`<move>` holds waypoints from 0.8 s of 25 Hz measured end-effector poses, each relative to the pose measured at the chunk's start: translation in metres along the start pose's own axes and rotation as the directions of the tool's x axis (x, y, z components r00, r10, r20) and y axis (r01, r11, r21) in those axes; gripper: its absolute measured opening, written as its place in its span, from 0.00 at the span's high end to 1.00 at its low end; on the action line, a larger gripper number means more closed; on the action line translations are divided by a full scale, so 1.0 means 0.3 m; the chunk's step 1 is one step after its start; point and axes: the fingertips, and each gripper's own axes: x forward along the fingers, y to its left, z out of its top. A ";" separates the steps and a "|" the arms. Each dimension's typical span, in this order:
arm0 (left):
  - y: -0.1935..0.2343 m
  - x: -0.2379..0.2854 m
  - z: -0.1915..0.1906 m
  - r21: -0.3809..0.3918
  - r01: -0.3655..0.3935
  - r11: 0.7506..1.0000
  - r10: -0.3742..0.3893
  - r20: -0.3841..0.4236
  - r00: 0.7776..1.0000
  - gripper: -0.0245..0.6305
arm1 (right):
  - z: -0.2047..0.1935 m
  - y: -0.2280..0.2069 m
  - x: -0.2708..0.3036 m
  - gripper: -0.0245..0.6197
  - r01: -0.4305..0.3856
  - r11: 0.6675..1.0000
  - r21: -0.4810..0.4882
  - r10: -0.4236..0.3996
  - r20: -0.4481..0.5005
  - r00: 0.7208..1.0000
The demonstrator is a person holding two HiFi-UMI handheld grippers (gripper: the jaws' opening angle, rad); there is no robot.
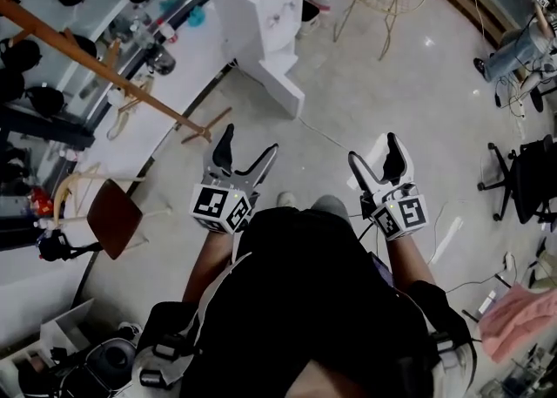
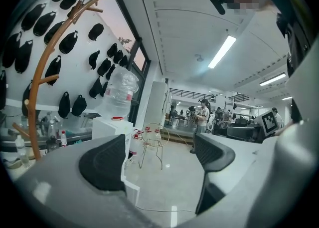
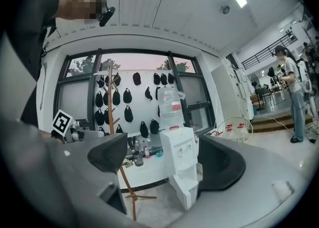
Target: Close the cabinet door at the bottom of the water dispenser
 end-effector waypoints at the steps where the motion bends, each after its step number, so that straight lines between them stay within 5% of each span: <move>1: 0.010 0.004 -0.002 -0.003 0.000 1.000 0.000 -0.002 1.000 0.30 | 0.001 -0.005 0.011 0.30 0.002 1.000 0.001 -0.002 0.000 1.000; 20: 0.166 0.428 0.042 0.014 -0.026 1.000 0.027 -0.028 0.999 0.30 | 0.047 -0.333 0.400 0.31 -0.026 1.000 -0.014 0.026 -0.016 1.000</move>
